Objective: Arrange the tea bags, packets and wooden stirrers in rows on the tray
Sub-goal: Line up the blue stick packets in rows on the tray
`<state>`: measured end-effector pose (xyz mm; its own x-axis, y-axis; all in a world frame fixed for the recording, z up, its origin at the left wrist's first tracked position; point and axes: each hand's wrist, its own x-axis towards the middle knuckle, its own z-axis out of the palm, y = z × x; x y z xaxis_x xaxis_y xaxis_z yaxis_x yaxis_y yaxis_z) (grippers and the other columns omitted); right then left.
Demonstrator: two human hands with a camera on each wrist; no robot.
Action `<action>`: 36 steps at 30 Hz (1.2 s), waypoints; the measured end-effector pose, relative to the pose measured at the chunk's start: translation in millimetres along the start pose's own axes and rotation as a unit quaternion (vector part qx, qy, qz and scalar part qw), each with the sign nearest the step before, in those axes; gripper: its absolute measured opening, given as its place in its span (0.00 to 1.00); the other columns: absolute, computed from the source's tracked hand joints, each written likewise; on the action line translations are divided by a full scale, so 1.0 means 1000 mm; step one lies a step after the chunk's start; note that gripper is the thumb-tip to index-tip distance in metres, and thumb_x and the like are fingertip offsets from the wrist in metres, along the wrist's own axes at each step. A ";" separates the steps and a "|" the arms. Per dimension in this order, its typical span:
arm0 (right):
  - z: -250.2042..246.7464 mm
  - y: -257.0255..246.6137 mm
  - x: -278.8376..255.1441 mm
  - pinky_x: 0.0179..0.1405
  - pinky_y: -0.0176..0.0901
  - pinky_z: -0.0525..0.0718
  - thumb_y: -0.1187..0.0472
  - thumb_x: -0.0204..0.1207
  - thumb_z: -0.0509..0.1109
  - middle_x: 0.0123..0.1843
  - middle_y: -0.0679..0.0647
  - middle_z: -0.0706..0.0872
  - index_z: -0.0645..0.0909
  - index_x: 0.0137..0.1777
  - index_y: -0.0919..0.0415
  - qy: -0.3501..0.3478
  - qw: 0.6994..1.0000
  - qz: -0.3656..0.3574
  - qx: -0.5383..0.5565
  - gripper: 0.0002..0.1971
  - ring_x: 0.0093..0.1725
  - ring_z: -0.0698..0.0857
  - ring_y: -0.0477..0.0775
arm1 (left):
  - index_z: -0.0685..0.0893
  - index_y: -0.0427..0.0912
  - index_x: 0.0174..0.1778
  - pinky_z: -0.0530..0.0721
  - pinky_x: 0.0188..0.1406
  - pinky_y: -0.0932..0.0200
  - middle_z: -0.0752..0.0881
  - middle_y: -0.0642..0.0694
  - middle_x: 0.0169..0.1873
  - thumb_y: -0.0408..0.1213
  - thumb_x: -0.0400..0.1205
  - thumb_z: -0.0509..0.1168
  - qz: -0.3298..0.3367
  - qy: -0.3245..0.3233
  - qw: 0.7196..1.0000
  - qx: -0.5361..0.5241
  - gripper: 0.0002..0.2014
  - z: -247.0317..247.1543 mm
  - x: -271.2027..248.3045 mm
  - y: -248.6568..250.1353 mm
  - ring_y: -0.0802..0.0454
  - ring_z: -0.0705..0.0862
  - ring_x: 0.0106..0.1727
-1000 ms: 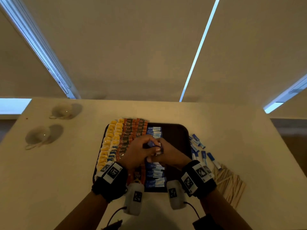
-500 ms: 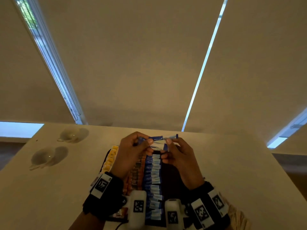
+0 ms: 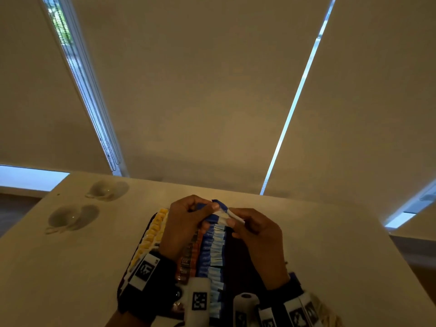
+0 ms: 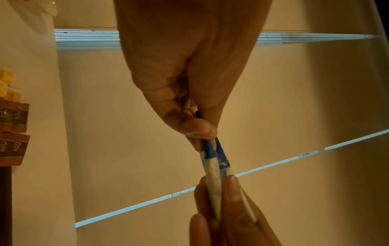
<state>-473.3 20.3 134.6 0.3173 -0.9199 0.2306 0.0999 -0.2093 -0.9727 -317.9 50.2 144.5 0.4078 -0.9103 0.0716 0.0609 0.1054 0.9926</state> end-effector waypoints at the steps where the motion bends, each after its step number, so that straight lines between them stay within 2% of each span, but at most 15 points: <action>1: -0.001 0.000 0.000 0.40 0.36 0.84 0.64 0.70 0.74 0.43 0.50 0.91 0.89 0.47 0.52 -0.001 1.000 0.001 0.005 0.08 0.43 0.89 0.49 | 0.85 0.27 0.40 0.74 0.19 0.66 0.80 0.45 0.18 0.31 0.76 0.71 -0.009 -0.009 1.000 -0.005 0.08 0.000 0.000 0.001 0.55 0.74 0.17; 4: -0.005 0.001 0.001 0.40 0.36 0.83 0.70 0.71 0.73 0.41 0.54 0.92 0.90 0.44 0.56 0.016 0.999 0.001 0.031 0.09 0.41 0.89 0.51 | 0.85 0.28 0.40 0.73 0.18 0.67 0.80 0.47 0.18 0.31 0.74 0.72 -0.031 -0.043 0.999 0.002 0.08 -0.001 0.002 0.003 0.56 0.74 0.17; 7: -0.008 -0.001 0.003 0.39 0.33 0.84 0.76 0.72 0.70 0.40 0.55 0.92 0.89 0.48 0.68 0.034 0.997 0.027 0.070 0.09 0.40 0.90 0.50 | 0.88 0.33 0.39 0.75 0.20 0.66 0.84 0.37 0.25 0.33 0.71 0.73 -0.041 -0.072 0.996 0.022 0.07 -0.001 0.002 0.004 0.55 0.77 0.20; 9: -0.011 0.003 0.005 0.40 0.38 0.85 0.73 0.73 0.71 0.39 0.56 0.92 0.90 0.45 0.66 0.037 0.999 0.027 0.023 0.07 0.40 0.90 0.54 | 0.89 0.34 0.40 0.77 0.21 0.65 0.85 0.32 0.30 0.33 0.71 0.74 -0.044 -0.092 0.994 0.041 0.06 -0.002 0.003 0.005 0.52 0.79 0.23; 11: -0.016 0.009 0.007 0.40 0.45 0.87 0.70 0.74 0.72 0.35 0.58 0.90 0.90 0.37 0.59 0.038 0.999 0.036 -0.003 0.09 0.36 0.88 0.61 | 0.89 0.35 0.43 0.78 0.21 0.65 0.86 0.37 0.29 0.31 0.71 0.75 -0.044 -0.115 0.991 0.060 0.07 -0.004 0.003 0.004 0.53 0.79 0.22; 13: -0.019 0.013 0.009 0.36 0.43 0.87 0.68 0.75 0.71 0.31 0.56 0.88 0.88 0.33 0.56 0.044 0.996 0.073 0.001 0.12 0.32 0.87 0.56 | 0.89 0.35 0.44 0.78 0.22 0.65 0.86 0.42 0.27 0.30 0.71 0.74 -0.039 -0.132 0.987 0.083 0.07 -0.005 0.004 0.003 0.55 0.80 0.22; 15: -0.020 0.013 0.009 0.32 0.38 0.84 0.67 0.76 0.70 0.28 0.54 0.87 0.87 0.33 0.59 0.030 0.994 0.104 0.007 0.10 0.29 0.86 0.49 | 0.89 0.35 0.42 0.77 0.22 0.66 0.84 0.45 0.23 0.33 0.74 0.72 -0.016 -0.136 0.984 0.112 0.05 -0.006 0.004 0.003 0.56 0.79 0.21; 17: -0.019 0.012 0.008 0.31 0.36 0.83 0.65 0.76 0.71 0.28 0.53 0.87 0.87 0.34 0.62 0.024 0.994 0.111 0.006 0.09 0.28 0.85 0.47 | 0.88 0.36 0.38 0.75 0.23 0.66 0.81 0.46 0.20 0.38 0.76 0.71 0.002 -0.136 0.982 0.128 0.08 -0.006 0.004 0.001 0.55 0.77 0.20; 21: -0.020 0.011 0.008 0.37 0.43 0.86 0.62 0.76 0.71 0.30 0.50 0.86 0.88 0.39 0.63 0.030 0.994 0.101 0.007 0.07 0.31 0.84 0.46 | 0.86 0.29 0.39 0.73 0.23 0.67 0.79 0.44 0.20 0.40 0.76 0.70 -0.035 -0.130 0.986 0.097 0.14 -0.006 0.004 -0.003 0.55 0.74 0.20; 23: -0.019 0.013 0.008 0.40 0.48 0.86 0.61 0.76 0.72 0.34 0.53 0.87 0.89 0.42 0.62 0.020 0.994 0.107 0.013 0.06 0.36 0.85 0.50 | 0.83 0.22 0.40 0.72 0.22 0.68 0.78 0.44 0.20 0.38 0.77 0.69 -0.051 -0.135 0.985 0.095 0.17 -0.006 0.005 -0.005 0.56 0.73 0.19; 25: -0.014 0.013 0.008 0.37 0.44 0.85 0.62 0.75 0.72 0.34 0.53 0.87 0.89 0.41 0.61 0.005 0.994 0.112 0.017 0.06 0.35 0.84 0.51 | 0.81 0.20 0.39 0.73 0.22 0.68 0.78 0.44 0.20 0.37 0.77 0.70 -0.052 -0.143 0.983 0.106 0.17 -0.006 0.006 -0.006 0.56 0.74 0.19; 27: -0.010 0.014 0.009 0.35 0.37 0.81 0.65 0.74 0.72 0.31 0.51 0.87 0.89 0.39 0.61 -0.011 0.993 0.117 0.024 0.05 0.33 0.85 0.49 | 0.82 0.22 0.38 0.73 0.21 0.66 0.79 0.43 0.19 0.37 0.77 0.71 -0.054 -0.146 0.981 0.113 0.17 -0.005 0.007 -0.007 0.56 0.75 0.18; 29: -0.009 0.017 0.010 0.35 0.36 0.81 0.65 0.74 0.73 0.31 0.53 0.87 0.89 0.39 0.62 -0.013 0.993 0.119 0.015 0.05 0.33 0.85 0.49 | 0.83 0.24 0.35 0.73 0.21 0.65 0.79 0.44 0.19 0.36 0.76 0.72 -0.056 -0.145 0.982 0.109 0.15 -0.005 0.006 -0.008 0.56 0.75 0.18; 32: -0.011 0.019 0.011 0.38 0.40 0.83 0.64 0.73 0.74 0.35 0.60 0.90 0.90 0.40 0.63 -0.013 0.993 0.119 0.001 0.04 0.36 0.88 0.54 | 0.84 0.25 0.36 0.73 0.22 0.69 0.79 0.48 0.18 0.34 0.78 0.70 -0.047 -0.135 0.985 0.095 0.13 -0.004 0.002 -0.009 0.59 0.75 0.18; 36: -0.009 0.021 0.012 0.40 0.43 0.86 0.66 0.71 0.75 0.37 0.58 0.91 0.91 0.37 0.57 -0.020 0.994 0.112 0.005 0.05 0.38 0.88 0.54 | 0.84 0.35 0.30 0.74 0.23 0.67 0.79 0.49 0.18 0.34 0.80 0.67 -0.016 -0.099 0.991 0.089 0.12 -0.003 -0.001 -0.015 0.57 0.75 0.18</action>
<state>-475.7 2.5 117.0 0.3698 -0.9291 0.0095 0.0323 0.0026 -0.9995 -316.4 50.3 129.5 0.2205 -0.9745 0.0409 -0.0989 0.0194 0.9949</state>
